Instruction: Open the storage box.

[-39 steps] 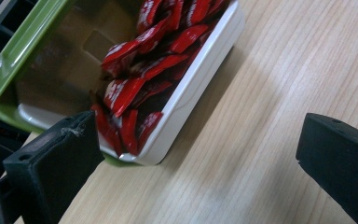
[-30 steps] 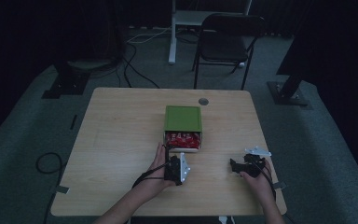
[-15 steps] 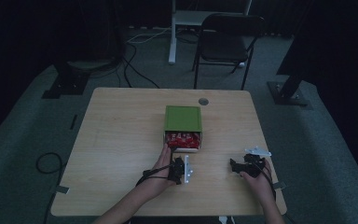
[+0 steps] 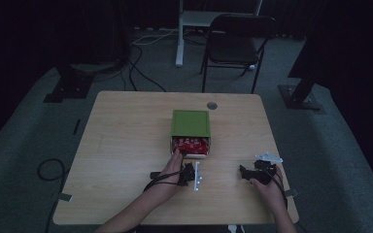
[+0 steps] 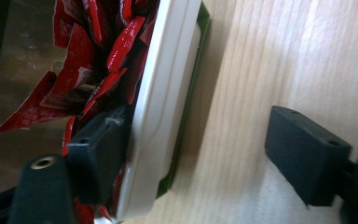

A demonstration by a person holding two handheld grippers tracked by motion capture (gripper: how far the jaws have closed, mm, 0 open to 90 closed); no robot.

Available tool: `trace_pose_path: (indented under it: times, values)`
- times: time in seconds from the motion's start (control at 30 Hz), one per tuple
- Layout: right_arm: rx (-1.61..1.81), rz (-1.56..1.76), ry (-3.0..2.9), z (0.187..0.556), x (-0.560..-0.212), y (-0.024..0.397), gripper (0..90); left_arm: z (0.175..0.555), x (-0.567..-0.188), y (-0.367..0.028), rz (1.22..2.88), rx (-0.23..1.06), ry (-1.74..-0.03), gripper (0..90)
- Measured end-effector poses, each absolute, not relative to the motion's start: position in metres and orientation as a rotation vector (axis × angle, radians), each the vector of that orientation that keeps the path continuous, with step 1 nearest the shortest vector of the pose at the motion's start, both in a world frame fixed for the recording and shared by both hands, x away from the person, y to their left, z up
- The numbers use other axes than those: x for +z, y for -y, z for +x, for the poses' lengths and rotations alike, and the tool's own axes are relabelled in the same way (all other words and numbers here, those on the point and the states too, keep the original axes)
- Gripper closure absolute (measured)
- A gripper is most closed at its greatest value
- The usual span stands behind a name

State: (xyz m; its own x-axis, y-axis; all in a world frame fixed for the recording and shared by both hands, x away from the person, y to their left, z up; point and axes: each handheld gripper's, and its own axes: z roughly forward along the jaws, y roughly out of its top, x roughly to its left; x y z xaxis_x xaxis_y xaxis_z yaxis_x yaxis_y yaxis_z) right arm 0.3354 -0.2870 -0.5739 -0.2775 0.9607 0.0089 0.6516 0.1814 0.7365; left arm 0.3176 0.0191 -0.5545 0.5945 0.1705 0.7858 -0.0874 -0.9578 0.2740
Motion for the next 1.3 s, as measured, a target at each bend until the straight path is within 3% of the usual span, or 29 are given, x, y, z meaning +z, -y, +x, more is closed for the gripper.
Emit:
trace_pose_path:
  times: [0.43,0.63,1.3]
  values:
    - [0.887,1.512,-2.001,0.3354,-0.5739,0.287,11.2,0.324,-0.5559,-0.0185,2.529,1.486,0.017,59.2]
    - [0.887,1.512,-2.002,0.3354,-0.5739,0.287,11.2,0.325,-0.5567,-0.019,2.498,1.533,0.013,69.9]
    - [0.887,1.511,-2.001,0.3354,-0.5739,0.287,11.2,0.325,-0.5558,-0.0185,2.515,1.543,0.066,72.0]
